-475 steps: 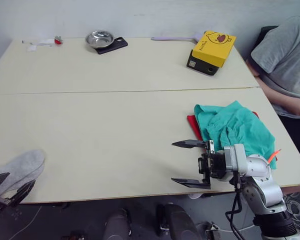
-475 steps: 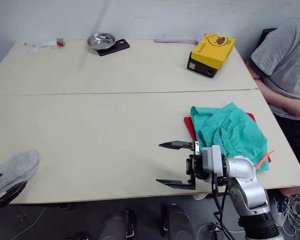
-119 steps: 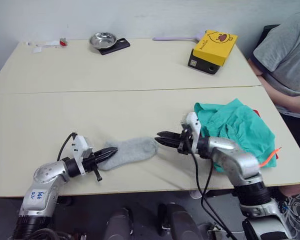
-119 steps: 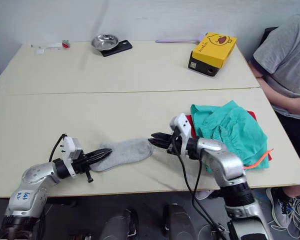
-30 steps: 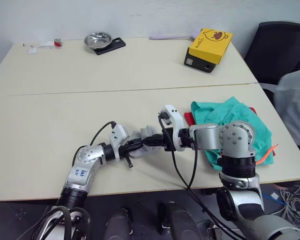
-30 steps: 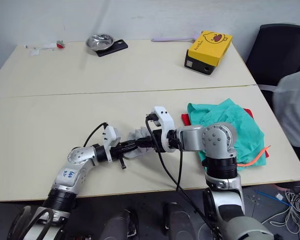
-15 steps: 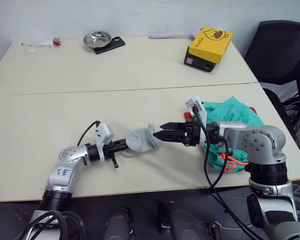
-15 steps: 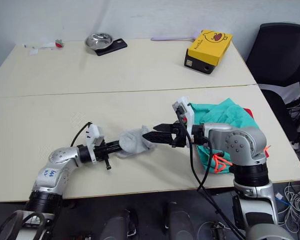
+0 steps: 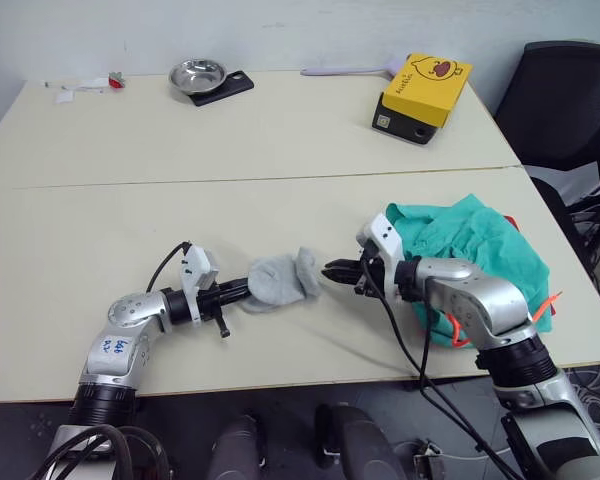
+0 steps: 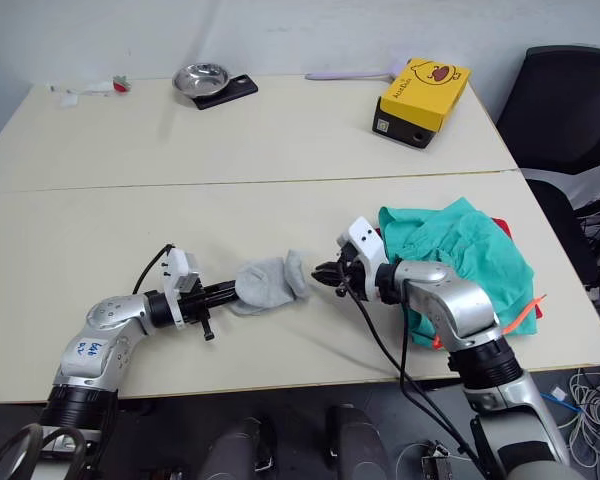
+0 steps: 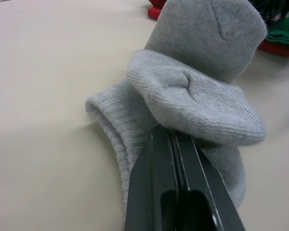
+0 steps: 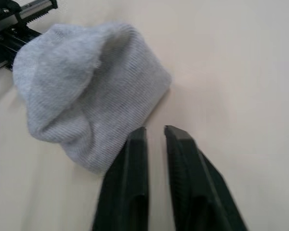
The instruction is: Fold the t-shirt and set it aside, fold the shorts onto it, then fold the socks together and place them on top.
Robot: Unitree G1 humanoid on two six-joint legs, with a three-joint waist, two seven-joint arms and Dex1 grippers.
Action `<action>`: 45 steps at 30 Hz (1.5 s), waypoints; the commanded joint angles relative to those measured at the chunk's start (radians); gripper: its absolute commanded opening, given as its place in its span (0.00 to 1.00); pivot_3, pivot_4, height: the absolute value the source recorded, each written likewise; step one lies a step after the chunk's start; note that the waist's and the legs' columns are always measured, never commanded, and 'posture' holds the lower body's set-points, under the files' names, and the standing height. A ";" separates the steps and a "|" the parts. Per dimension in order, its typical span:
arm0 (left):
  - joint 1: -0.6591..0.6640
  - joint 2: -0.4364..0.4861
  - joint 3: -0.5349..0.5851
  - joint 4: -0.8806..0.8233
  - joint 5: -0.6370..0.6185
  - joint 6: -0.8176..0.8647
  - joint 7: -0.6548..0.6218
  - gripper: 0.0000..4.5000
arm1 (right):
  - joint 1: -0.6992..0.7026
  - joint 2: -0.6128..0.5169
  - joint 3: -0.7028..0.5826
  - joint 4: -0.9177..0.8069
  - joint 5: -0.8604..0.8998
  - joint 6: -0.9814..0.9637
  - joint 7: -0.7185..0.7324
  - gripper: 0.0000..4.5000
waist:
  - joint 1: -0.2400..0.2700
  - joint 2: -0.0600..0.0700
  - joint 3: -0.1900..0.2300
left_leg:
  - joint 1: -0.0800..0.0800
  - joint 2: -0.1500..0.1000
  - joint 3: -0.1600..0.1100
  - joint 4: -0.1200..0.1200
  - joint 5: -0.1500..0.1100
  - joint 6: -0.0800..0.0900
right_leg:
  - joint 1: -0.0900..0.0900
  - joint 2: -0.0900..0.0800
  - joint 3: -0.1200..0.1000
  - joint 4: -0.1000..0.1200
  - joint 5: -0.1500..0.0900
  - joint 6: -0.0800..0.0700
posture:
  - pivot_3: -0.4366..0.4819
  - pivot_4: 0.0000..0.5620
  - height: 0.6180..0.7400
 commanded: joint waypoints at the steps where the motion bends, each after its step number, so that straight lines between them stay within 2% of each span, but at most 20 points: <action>1: 0.004 -0.005 -0.003 -0.008 0.006 -0.013 0.001 0.00 | -0.017 0.054 -0.028 -0.094 0.034 -0.027 0.004 0.01 | 0.000 0.000 0.000 | 0.000 0.000 0.000 0.000 0.000 0.000 | 0.000 0.000 0.000 0.000 0.000 0.000 | 0.48 0.27 1.00; 5: 0.001 -0.012 -0.008 -0.001 0.011 -0.016 0.003 0.00 | -0.023 0.077 -0.024 -0.091 0.031 -0.010 0.008 0.01 | 0.007 0.000 0.000 | 0.000 0.000 -0.001 0.000 0.000 0.000 | 0.000 0.000 -0.001 0.001 0.000 0.000 | 0.48 0.27 1.00; 8: -0.004 -0.017 -0.012 0.000 0.015 -0.014 0.005 0.00 | -0.024 0.090 0.036 -0.067 -0.023 -0.065 0.029 0.01 | 0.010 0.000 0.000 | 0.000 0.000 -0.001 0.000 0.000 0.000 | 0.000 -0.001 0.000 0.000 0.000 0.000 | 0.48 0.27 1.00; 14: 0.001 -0.002 0.010 -0.032 -0.024 0.031 -0.009 0.00 | -0.020 0.135 0.096 -0.009 -0.095 -0.055 0.003 0.01 | 0.012 0.000 0.000 | 0.000 0.000 -0.001 0.001 0.000 0.000 | 0.000 -0.001 -0.001 0.001 0.000 0.000 | 0.48 0.27 1.00; 18: 0.004 0.054 0.043 -0.065 -0.083 0.132 -0.045 0.00 | -0.015 0.142 0.143 0.049 -0.191 -0.137 -0.008 0.01 | 0.010 0.000 0.000 | 0.000 0.000 -0.001 0.001 0.000 0.000 | 0.001 -0.001 -0.001 0.001 0.000 0.000 | 0.48 0.27 1.00; 24: -0.004 0.166 0.071 -0.103 -0.145 0.275 -0.101 0.00 | -0.011 0.176 0.150 0.076 -0.245 -0.182 -0.024 0.01 | 0.001 0.000 0.000 | 0.001 0.000 -0.001 0.001 0.001 -0.001 | 0.001 -0.001 -0.001 0.003 0.000 -0.001 | 0.48 0.27 1.00; 26: -0.030 0.179 0.099 -0.098 -0.167 0.289 -0.103 0.00 | -0.013 0.181 0.154 0.082 -0.261 -0.198 -0.021 0.01 | -0.001 0.000 0.000 | 0.001 0.000 -0.001 0.002 0.001 -0.001 | 0.001 -0.001 0.000 0.003 0.000 -0.001 | 0.48 0.27 1.00; 30: -0.112 0.116 0.119 -0.103 -0.213 0.279 -0.079 0.00 | -0.022 0.179 0.178 0.082 -0.303 -0.250 0.005 0.01 | 0.002 0.000 0.000 | 0.001 0.000 -0.001 0.002 0.001 -0.001 | 0.001 -0.001 -0.001 0.004 0.000 -0.001 | 0.48 0.27 1.00; 35: -0.215 -0.014 0.054 -0.097 -0.185 0.258 -0.030 0.00 | -0.028 0.173 0.206 0.066 -0.347 -0.307 0.037 0.01 | 0.010 0.000 0.000 | 0.001 -0.001 -0.001 0.003 0.002 -0.001 | 0.001 -0.001 0.000 0.005 0.000 -0.001 | 0.48 0.27 1.00; 39: -0.195 -0.048 -0.053 -0.058 -0.093 0.193 -0.043 0.00 | -0.030 0.183 0.206 0.050 -0.356 -0.313 0.044 0.01 | 0.000 0.000 0.000 | 0.002 0.000 0.001 0.002 0.004 -0.005 | 0.000 0.000 0.001 0.006 0.000 -0.001 | 0.48 0.27 1.00; 45: -0.142 -0.035 -0.096 0.004 -0.007 0.119 -0.038 0.00 | -0.020 0.163 0.196 0.002 -0.345 -0.328 0.085 0.01 | 0.000 -0.001 0.000 | 0.002 0.000 0.000 0.003 0.003 -0.003 | 0.000 0.000 0.001 0.007 0.000 -0.001 | 0.48 0.27 1.00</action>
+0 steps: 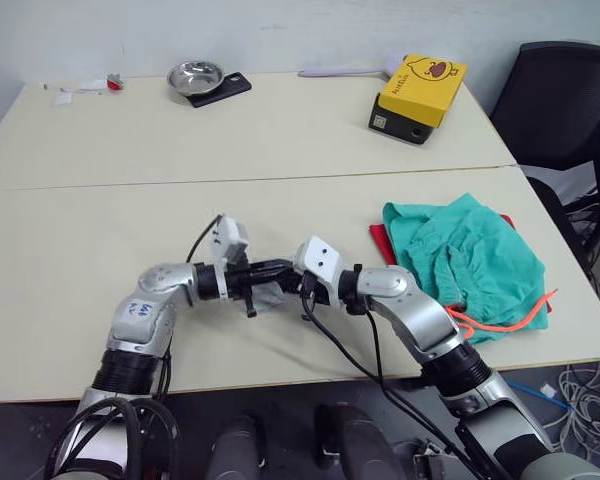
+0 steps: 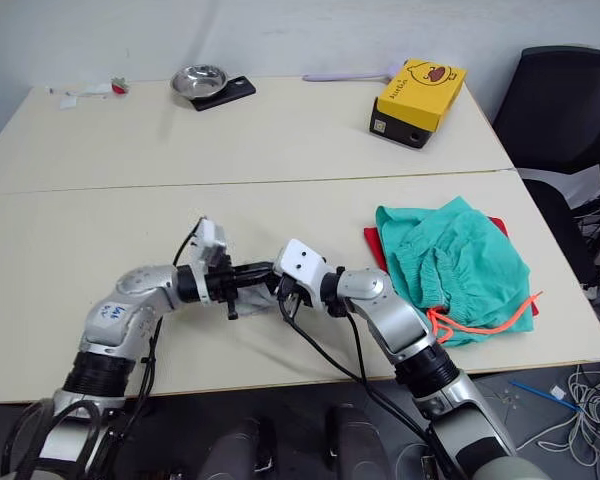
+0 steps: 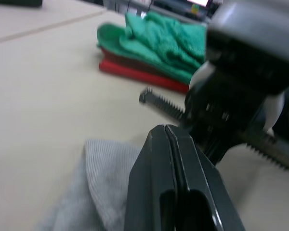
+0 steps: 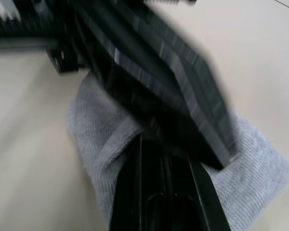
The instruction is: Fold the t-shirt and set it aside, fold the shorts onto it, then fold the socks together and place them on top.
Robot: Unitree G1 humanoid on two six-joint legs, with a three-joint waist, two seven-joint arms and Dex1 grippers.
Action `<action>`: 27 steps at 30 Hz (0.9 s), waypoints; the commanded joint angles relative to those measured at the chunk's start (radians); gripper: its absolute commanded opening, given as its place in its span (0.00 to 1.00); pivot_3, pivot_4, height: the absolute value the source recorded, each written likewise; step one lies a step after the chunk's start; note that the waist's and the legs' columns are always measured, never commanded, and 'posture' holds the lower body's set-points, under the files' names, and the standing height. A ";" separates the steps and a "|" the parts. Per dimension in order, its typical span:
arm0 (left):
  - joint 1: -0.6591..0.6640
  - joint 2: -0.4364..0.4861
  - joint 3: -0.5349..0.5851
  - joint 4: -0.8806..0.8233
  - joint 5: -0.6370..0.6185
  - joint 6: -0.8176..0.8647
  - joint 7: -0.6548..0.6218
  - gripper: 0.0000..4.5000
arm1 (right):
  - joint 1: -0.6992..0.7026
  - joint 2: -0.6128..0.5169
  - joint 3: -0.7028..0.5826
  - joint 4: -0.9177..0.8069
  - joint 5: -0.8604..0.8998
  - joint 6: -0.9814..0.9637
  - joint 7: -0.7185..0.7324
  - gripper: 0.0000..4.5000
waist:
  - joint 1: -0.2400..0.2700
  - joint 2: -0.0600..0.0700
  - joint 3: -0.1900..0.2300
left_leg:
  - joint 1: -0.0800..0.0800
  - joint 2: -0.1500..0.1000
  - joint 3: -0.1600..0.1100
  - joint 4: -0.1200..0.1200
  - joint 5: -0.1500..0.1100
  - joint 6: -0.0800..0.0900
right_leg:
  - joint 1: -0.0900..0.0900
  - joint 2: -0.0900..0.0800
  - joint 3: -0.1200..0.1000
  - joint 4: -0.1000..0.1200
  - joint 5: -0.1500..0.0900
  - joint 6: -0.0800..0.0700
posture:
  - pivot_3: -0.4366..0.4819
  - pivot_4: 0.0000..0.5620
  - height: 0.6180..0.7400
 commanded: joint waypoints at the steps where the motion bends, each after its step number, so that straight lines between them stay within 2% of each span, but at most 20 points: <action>1: 0.037 0.022 -0.015 0.012 0.039 -0.029 -0.008 0.00 | 0.005 -0.012 -0.008 -0.083 0.017 -0.022 0.038 0.01 | 0.001 0.000 0.000 | 0.000 0.000 0.000 0.000 0.000 0.000 | 0.000 0.000 0.000 0.000 0.000 0.000 | 0.48 0.27 1.00; 9: 0.069 0.034 -0.019 0.031 0.086 -0.015 0.026 0.00 | 0.025 -0.059 -0.084 -0.089 0.102 -0.037 0.140 0.01 | 0.006 0.000 0.000 | 0.001 0.000 -0.001 0.000 0.000 0.001 | 0.001 0.000 0.000 0.000 0.000 0.000 | 0.48 0.27 1.00; 12: 0.080 0.043 -0.022 0.030 0.092 -0.012 0.023 0.00 | 0.029 -0.058 -0.112 -0.064 0.113 -0.038 0.135 0.01 | 0.007 0.000 0.000 | 0.002 0.000 0.000 0.000 0.000 0.001 | 0.001 -0.001 0.000 0.000 0.000 0.000 | 0.48 0.27 1.00; 16: 0.113 0.055 -0.009 0.019 0.087 -0.013 0.025 0.00 | 0.017 0.000 -0.167 0.006 0.127 -0.031 0.066 0.01 | 0.005 0.000 0.000 | 0.002 0.000 0.000 0.000 0.000 0.001 | 0.001 0.000 0.000 0.001 0.000 0.000 | 0.48 0.27 1.00; 20: 0.141 0.064 -0.001 0.023 0.089 -0.029 0.019 0.00 | 0.031 0.000 -0.123 0.133 0.031 -0.129 0.041 0.01 | 0.004 0.000 0.000 | 0.003 0.000 0.000 0.000 0.000 0.000 | 0.002 -0.001 0.000 0.001 0.000 0.000 | 0.48 0.27 1.00; 27: 0.149 0.048 0.016 0.051 0.094 -0.070 0.037 0.00 | 0.070 -0.003 -0.118 0.177 0.003 -0.185 0.037 0.01 | 0.002 0.000 0.000 | 0.005 0.000 0.000 0.000 0.000 0.001 | 0.004 -0.001 0.000 0.001 0.000 0.000 | 0.48 0.27 1.00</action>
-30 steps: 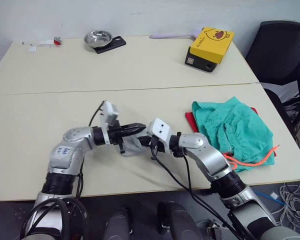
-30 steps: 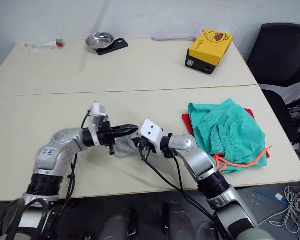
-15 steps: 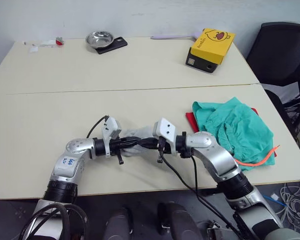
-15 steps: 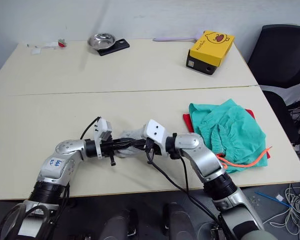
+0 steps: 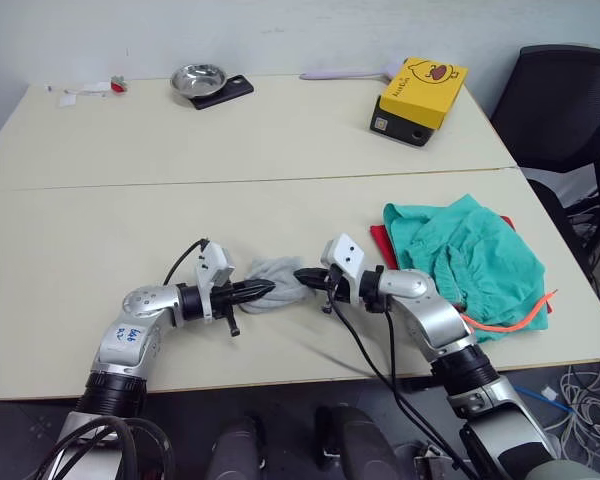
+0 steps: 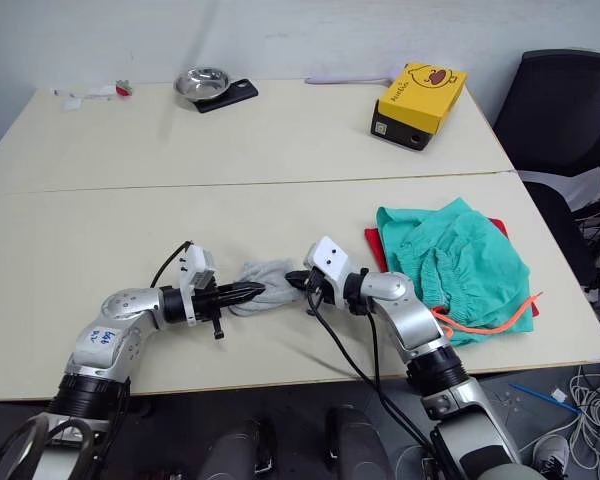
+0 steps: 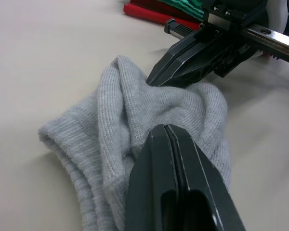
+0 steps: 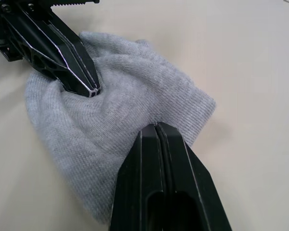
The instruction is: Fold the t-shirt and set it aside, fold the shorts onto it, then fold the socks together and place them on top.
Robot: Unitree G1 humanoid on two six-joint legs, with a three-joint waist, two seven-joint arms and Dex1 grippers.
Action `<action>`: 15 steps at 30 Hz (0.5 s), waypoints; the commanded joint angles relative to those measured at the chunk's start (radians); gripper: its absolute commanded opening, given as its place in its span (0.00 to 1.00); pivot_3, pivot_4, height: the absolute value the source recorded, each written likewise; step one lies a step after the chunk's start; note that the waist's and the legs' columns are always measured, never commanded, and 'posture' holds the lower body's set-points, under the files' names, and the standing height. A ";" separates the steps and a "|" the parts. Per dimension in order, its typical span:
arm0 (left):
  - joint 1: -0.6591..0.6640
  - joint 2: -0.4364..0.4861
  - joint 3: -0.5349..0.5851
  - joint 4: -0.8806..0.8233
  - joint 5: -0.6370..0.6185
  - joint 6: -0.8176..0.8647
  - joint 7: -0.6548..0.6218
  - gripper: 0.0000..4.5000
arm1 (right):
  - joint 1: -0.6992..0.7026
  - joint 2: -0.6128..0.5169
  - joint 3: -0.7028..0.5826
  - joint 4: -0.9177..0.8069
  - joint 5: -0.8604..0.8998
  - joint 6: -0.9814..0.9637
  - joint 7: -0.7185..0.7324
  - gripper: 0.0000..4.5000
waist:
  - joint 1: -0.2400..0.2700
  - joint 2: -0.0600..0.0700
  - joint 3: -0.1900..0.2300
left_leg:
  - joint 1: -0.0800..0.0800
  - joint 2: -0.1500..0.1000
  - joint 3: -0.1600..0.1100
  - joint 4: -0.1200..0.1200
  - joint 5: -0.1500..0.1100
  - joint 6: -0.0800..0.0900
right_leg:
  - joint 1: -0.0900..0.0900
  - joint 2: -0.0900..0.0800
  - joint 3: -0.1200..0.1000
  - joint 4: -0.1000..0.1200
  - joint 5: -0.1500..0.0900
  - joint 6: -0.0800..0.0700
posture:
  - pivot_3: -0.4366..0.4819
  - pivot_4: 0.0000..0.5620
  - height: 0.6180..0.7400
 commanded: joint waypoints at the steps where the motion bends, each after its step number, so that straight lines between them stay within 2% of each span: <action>1: 0.031 0.003 -0.006 0.052 0.033 -0.016 0.017 0.00 | 0.024 -0.009 -0.005 0.005 -0.019 -0.022 -0.005 0.01 | 0.000 0.000 0.000 | 0.000 0.000 0.000 0.000 0.000 0.000 | 0.000 0.000 0.000 0.000 0.000 0.000 | 0.48 0.27 1.00; 5: 0.029 -0.014 0.004 0.068 0.016 -0.092 -0.009 0.00 | 0.036 -0.025 -0.078 -0.101 0.119 0.098 0.059 0.01 | 0.002 0.000 0.000 | 0.001 0.000 0.000 0.000 0.000 0.000 | 0.001 0.000 0.000 0.000 0.000 0.000 | 0.48 0.27 1.00; 7: 0.027 -0.017 0.015 0.062 -0.004 -0.120 -0.031 0.00 | 0.030 -0.050 -0.131 -0.176 0.228 0.261 0.082 0.08 | 0.002 0.000 0.000 | 0.000 0.000 0.000 0.000 0.000 0.000 | 0.001 0.000 0.000 0.000 0.000 0.000 | 0.48 0.27 1.00; 11: 0.025 -0.005 0.031 0.040 -0.018 -0.144 -0.059 0.00 | -0.027 -0.157 -0.151 -0.220 0.324 0.575 0.103 0.34 | 0.004 0.000 0.000 | 0.000 0.000 -0.001 0.000 0.000 0.001 | 0.000 -0.001 0.000 0.000 0.000 0.000 | 0.48 0.27 1.00; 15: 0.028 0.008 0.029 0.047 -0.006 -0.185 -0.094 0.00 | -0.142 -0.197 -0.137 -0.116 0.368 0.859 0.085 0.65 | 0.003 0.000 0.000 | -0.001 0.000 -0.001 0.000 0.000 0.001 | -0.001 -0.001 -0.001 0.000 0.000 -0.001 | 0.48 0.27 1.00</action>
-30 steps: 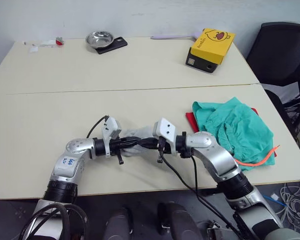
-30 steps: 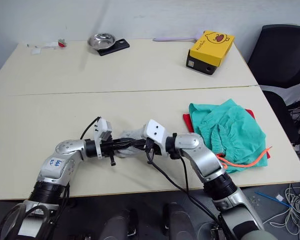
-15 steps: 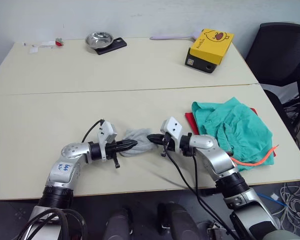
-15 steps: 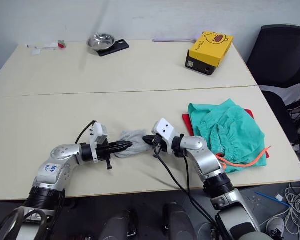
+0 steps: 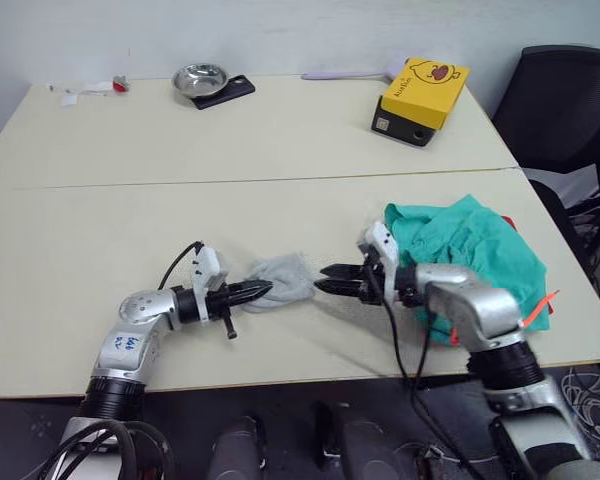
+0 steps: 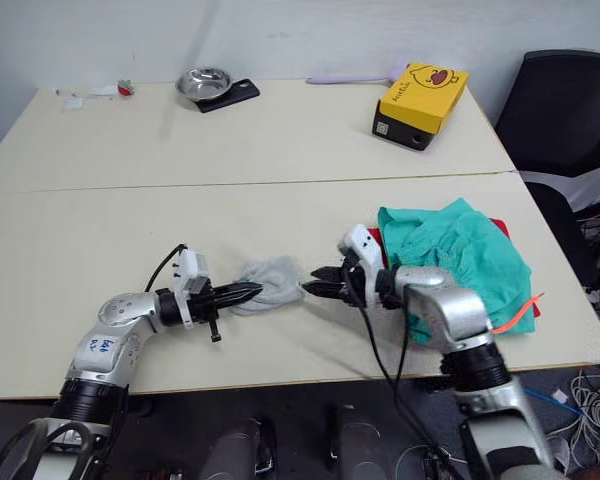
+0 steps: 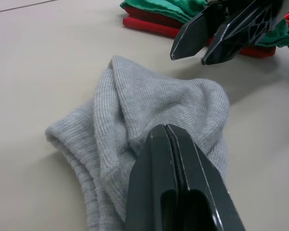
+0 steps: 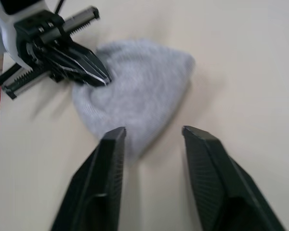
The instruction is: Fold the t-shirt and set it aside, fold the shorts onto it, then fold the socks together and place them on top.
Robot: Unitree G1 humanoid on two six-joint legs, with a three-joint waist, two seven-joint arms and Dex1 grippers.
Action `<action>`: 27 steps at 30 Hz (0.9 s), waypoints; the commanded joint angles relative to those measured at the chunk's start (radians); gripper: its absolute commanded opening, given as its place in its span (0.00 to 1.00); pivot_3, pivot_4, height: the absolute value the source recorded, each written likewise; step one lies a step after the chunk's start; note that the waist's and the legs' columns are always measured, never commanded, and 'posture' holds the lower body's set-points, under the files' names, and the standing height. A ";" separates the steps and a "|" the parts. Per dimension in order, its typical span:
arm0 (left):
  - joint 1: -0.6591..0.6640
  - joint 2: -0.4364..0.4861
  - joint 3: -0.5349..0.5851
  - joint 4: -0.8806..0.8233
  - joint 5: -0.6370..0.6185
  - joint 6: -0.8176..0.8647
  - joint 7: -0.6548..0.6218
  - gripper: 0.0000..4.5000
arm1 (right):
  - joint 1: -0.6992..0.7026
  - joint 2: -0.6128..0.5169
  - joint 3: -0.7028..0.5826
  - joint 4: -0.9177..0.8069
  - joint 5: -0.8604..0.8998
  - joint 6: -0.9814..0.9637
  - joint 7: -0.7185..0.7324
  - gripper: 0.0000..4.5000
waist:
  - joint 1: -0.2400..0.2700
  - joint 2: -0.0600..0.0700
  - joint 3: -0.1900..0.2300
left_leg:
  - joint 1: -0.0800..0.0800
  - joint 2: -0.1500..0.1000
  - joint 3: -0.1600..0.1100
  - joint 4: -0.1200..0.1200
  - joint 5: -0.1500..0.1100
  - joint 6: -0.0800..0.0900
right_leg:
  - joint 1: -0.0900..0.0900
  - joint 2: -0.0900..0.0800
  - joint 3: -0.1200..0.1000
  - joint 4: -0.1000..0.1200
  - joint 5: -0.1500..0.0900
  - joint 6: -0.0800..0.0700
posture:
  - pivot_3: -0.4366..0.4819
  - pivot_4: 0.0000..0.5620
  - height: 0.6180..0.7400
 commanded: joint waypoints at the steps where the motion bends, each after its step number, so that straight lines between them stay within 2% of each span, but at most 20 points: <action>1: 0.008 0.014 0.003 0.009 0.008 -0.046 -0.029 0.00 | -0.089 0.015 0.002 0.084 0.038 0.203 -0.030 0.73 | -0.002 0.000 0.000 | 0.000 0.000 0.000 0.000 0.000 0.000 | 0.000 0.000 0.000 0.000 0.000 0.000 | 0.48 0.27 1.00; 4: 0.007 0.003 0.001 0.020 0.014 -0.062 -0.026 0.00 | -0.160 0.078 0.006 0.198 0.028 0.274 -0.077 0.96 | -0.008 0.000 0.000 | 0.000 0.000 0.000 0.000 0.000 0.000 | -0.001 0.000 -0.001 0.001 0.000 -0.001 | 0.48 0.27 1.00; 5: 0.007 -0.003 0.001 0.023 0.013 -0.065 -0.022 0.00 | -0.179 0.099 0.016 0.230 0.019 0.283 -0.090 0.99 | -0.009 0.000 0.000 | 0.000 0.001 0.000 0.000 0.000 0.000 | -0.001 0.000 -0.001 0.001 0.000 -0.001 | 0.48 0.27 1.00; 8: 0.014 -0.012 -0.014 0.028 0.028 -0.085 -0.018 0.00 | -0.232 0.190 -0.013 0.328 0.024 0.307 -0.129 0.99 | -0.010 -0.001 -0.001 | 0.000 0.001 0.000 0.001 0.000 0.000 | 0.000 0.000 -0.001 0.001 0.000 -0.002 | 0.48 0.27 1.00; 13: 0.025 -0.014 -0.011 0.031 0.033 -0.098 -0.014 0.00 | -0.267 0.257 0.021 0.397 0.012 0.310 -0.125 0.99 | -0.013 -0.001 -0.001 | 0.000 0.001 0.000 0.000 0.000 0.000 | 0.000 0.000 -0.001 0.001 0.001 -0.002 | 0.48 0.27 1.00; 16: 0.027 -0.009 -0.001 0.039 0.032 -0.103 -0.010 0.00 | -0.282 0.275 0.050 0.423 -0.008 0.286 -0.113 0.84 | -0.014 -0.001 -0.002 | 0.001 0.001 0.000 0.000 0.000 0.000 | 0.000 0.001 -0.001 0.001 0.001 -0.002 | 0.48 0.27 1.00; 27: 0.014 -0.003 0.003 0.056 0.032 -0.113 -0.014 0.00 | -0.283 0.312 0.014 0.413 0.025 0.334 -0.094 0.01 | -0.013 -0.001 -0.002 | 0.000 0.001 0.000 -0.001 0.000 0.000 | 0.000 0.001 -0.001 0.000 0.001 -0.002 | 0.48 0.27 1.00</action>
